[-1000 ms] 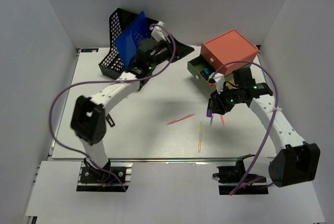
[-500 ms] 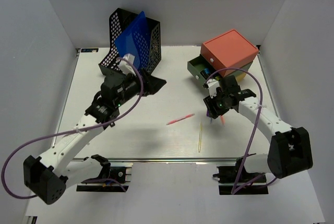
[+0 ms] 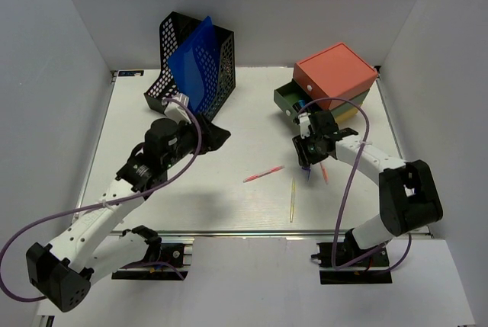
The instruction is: Organize the desk
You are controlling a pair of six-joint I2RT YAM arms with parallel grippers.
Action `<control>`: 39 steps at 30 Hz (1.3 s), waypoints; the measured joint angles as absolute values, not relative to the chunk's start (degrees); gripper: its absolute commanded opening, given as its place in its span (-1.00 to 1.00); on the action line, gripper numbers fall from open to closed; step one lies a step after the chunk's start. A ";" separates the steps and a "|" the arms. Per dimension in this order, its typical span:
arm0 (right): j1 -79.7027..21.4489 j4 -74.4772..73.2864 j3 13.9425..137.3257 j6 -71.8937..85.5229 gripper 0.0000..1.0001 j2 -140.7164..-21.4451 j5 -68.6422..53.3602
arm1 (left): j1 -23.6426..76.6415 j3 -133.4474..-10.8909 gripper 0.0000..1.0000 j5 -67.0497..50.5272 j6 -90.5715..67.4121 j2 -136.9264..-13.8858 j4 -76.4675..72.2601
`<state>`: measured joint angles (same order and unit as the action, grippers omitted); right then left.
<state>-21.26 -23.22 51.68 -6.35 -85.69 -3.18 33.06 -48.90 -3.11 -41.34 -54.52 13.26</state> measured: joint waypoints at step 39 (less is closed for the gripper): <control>-21.65 -13.87 50.43 -4.97 0.05 -90.48 4.75 | 33.06 -45.67 0.62 2.44 -38.48 -52.07 16.78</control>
<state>-21.65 -13.87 50.43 -4.97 -90.48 4.75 33.06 -45.67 2.44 -38.48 -52.07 16.78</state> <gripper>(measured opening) 0.520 0.809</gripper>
